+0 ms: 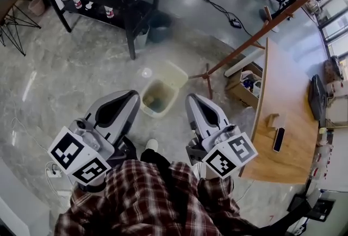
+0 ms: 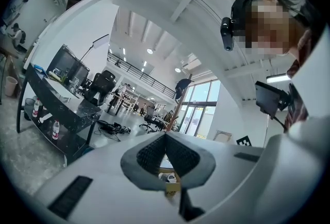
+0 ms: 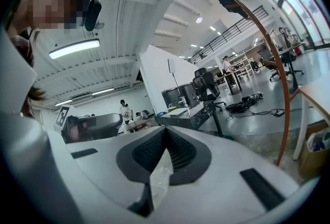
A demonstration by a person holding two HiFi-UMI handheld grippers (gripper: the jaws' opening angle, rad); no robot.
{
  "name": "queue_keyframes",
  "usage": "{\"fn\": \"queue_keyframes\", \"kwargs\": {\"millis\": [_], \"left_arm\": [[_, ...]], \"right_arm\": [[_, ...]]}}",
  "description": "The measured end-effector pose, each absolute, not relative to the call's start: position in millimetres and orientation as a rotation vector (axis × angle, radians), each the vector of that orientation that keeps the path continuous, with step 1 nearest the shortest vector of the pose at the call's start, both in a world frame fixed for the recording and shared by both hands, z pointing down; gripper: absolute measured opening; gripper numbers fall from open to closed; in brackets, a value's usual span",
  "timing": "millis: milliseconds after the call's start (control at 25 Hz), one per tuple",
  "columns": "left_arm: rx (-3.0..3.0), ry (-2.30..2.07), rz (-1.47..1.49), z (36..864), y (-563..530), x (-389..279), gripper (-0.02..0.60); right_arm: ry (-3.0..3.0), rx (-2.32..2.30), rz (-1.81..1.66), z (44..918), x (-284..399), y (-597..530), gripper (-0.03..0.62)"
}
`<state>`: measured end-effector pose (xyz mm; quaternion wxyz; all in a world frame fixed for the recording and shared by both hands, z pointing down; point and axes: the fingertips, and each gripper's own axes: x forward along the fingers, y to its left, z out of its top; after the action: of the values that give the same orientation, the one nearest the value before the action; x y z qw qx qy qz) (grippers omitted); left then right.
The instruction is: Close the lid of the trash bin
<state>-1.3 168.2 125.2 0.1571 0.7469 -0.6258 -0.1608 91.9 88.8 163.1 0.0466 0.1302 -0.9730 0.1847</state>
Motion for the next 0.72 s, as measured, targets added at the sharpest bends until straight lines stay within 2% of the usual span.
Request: {"fn": "queue_keyframes", "kwargs": {"millis": [320, 720], "left_arm": [[2.215, -1.614, -0.43, 143.0, 113.6, -41.4, 0.011], [2.388, -1.285, -0.302, 149.9, 22.4, -131.3, 0.011]], "right_arm": [[-2.915, 0.617, 0.588, 179.9, 65.0, 48.6, 0.012], [-2.845, 1.003, 0.614, 182.3, -17.9, -13.7, 0.012]]}}
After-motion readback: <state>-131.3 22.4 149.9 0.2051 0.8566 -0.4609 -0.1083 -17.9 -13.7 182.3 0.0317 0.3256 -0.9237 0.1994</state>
